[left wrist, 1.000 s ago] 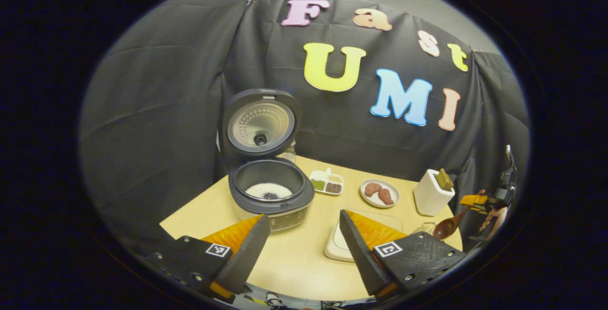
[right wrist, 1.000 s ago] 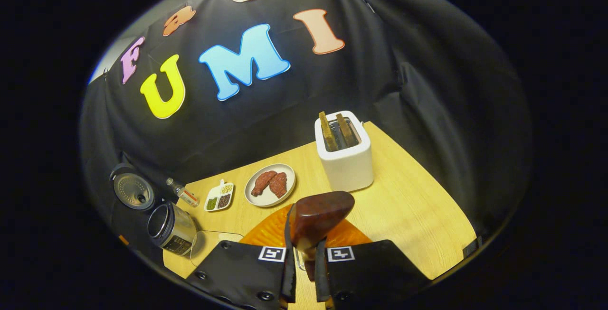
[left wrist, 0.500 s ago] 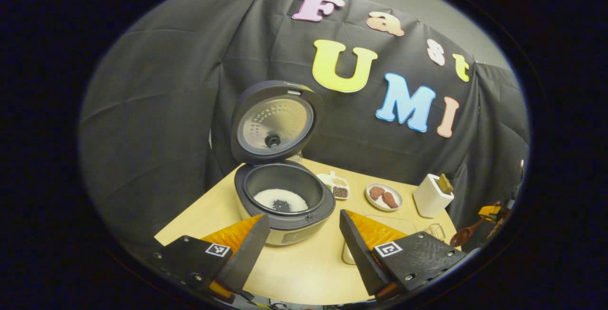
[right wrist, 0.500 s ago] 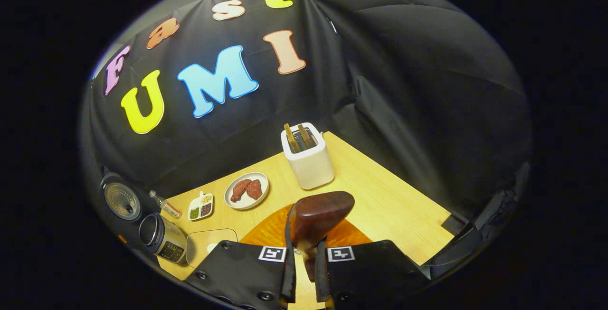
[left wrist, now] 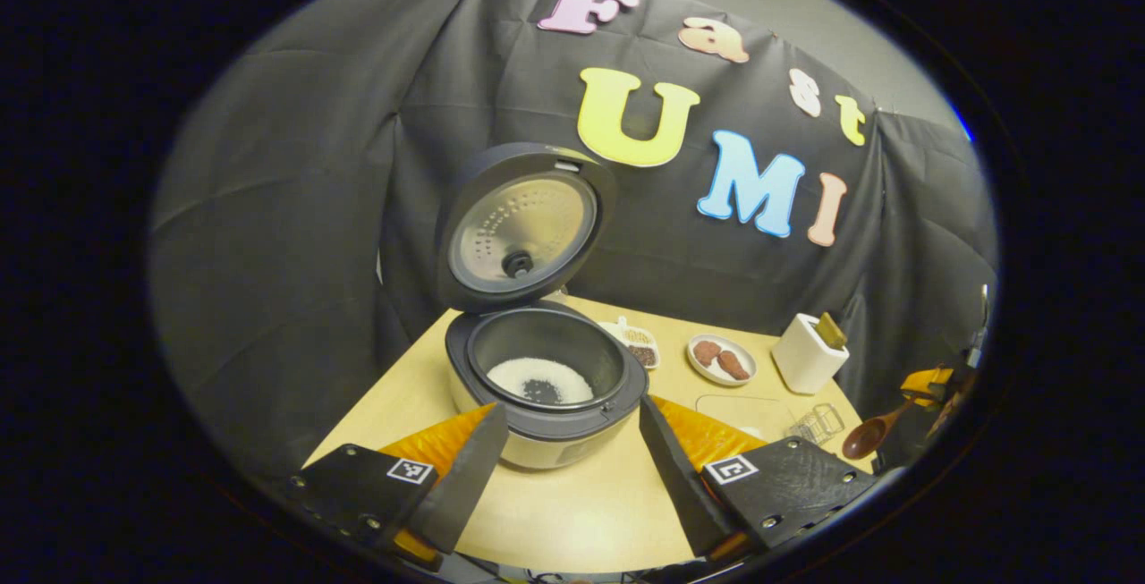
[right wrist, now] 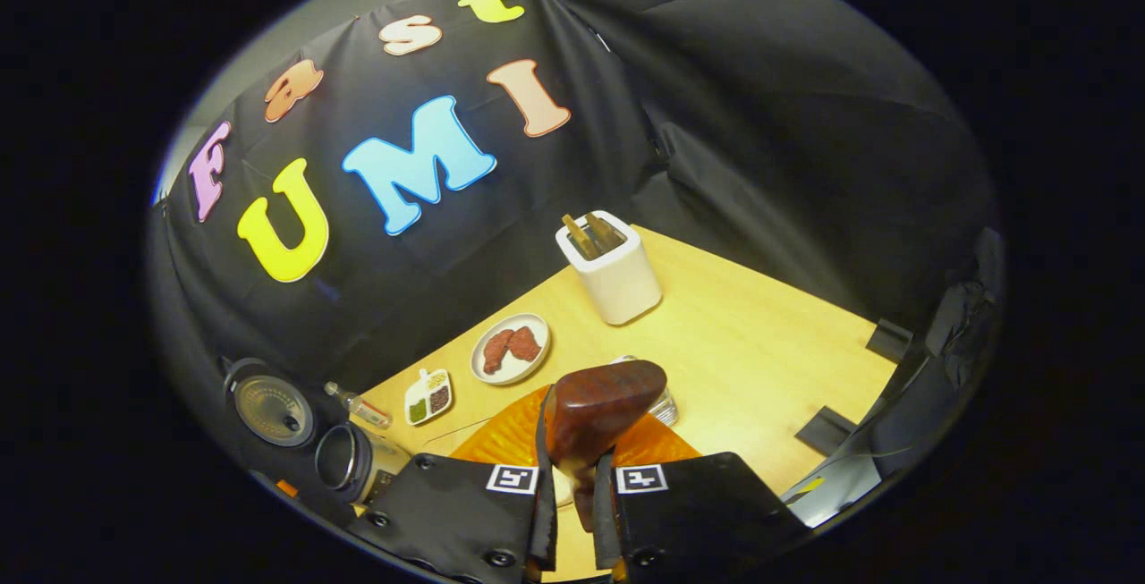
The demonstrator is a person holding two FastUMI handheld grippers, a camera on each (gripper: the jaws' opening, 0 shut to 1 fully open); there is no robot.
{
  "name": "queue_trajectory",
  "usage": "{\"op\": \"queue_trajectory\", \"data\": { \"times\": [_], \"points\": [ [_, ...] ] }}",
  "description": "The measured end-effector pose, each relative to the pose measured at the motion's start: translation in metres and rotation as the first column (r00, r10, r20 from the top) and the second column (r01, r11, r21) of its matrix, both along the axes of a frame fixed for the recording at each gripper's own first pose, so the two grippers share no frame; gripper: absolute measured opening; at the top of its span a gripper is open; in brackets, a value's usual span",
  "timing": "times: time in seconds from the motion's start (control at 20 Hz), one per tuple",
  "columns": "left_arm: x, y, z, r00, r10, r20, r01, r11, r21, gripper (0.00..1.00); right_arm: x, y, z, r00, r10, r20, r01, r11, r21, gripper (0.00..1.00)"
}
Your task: Close the left gripper, press the button to open the rice cooker; take a wooden spoon from the chopstick holder with the right hand, scoop a spoonful of rice and pour it into the rice cooker, then put the wooden spoon back into the chopstick holder.
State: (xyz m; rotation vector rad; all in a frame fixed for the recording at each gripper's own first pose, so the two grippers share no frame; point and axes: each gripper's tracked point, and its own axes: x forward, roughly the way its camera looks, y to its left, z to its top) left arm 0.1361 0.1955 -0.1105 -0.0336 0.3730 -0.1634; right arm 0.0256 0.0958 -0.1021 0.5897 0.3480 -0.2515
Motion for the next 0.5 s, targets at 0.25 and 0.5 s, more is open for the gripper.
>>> {"op": "queue_trajectory", "data": {
  "times": [0.25,0.5],
  "points": [
    [0.005,0.025,-0.004,1.0,0.024,-0.007,-0.024,1.0,-0.014,0.94,0.032,0.053,0.023,0.993,0.113,0.022,-0.112,0.993,-0.034,0.14],
    [0.0,0.051,-0.015,0.998,0.056,-0.026,-0.056,0.998,-0.023,0.94,0.079,0.1,0.021,0.97,0.244,0.009,-0.238,0.954,-0.184,0.18]
  ]
}}
